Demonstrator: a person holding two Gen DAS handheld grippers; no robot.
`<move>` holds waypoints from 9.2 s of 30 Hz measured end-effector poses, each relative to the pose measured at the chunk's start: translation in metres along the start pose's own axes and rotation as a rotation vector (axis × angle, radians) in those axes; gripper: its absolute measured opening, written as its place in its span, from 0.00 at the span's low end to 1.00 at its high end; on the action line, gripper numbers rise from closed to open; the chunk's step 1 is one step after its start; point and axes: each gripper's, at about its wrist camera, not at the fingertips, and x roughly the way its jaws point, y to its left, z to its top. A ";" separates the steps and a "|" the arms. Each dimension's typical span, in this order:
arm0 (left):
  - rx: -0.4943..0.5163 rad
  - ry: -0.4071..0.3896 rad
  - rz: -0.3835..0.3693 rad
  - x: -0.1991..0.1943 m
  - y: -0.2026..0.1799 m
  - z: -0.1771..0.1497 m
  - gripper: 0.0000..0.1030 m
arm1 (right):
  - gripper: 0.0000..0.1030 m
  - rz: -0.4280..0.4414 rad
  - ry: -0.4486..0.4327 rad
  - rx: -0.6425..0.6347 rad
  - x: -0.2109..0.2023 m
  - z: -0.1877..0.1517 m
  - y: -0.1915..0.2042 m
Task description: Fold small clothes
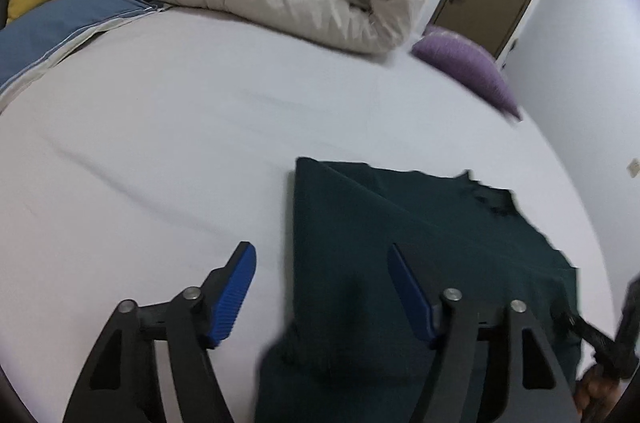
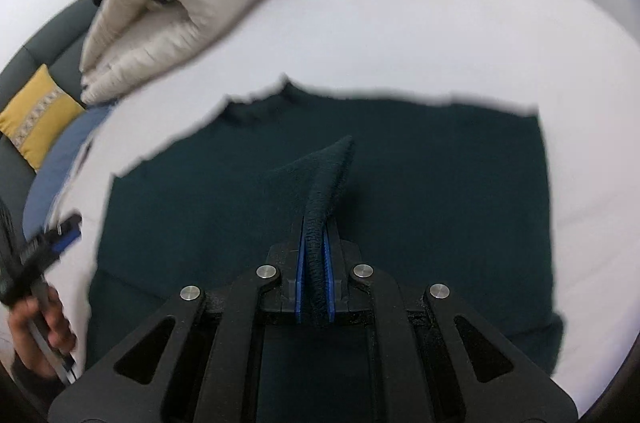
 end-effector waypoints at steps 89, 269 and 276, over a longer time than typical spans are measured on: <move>0.006 0.434 -0.315 -0.186 0.107 -0.229 0.69 | 0.53 0.194 0.172 0.377 -0.229 -0.329 -0.136; 0.330 0.006 -0.110 -0.030 -0.063 -0.075 0.64 | 0.08 0.524 -0.067 0.232 -0.030 -0.029 -0.011; 0.277 0.072 -0.078 -0.028 -0.026 -0.086 0.60 | 0.05 0.560 0.104 0.274 0.013 -0.092 0.008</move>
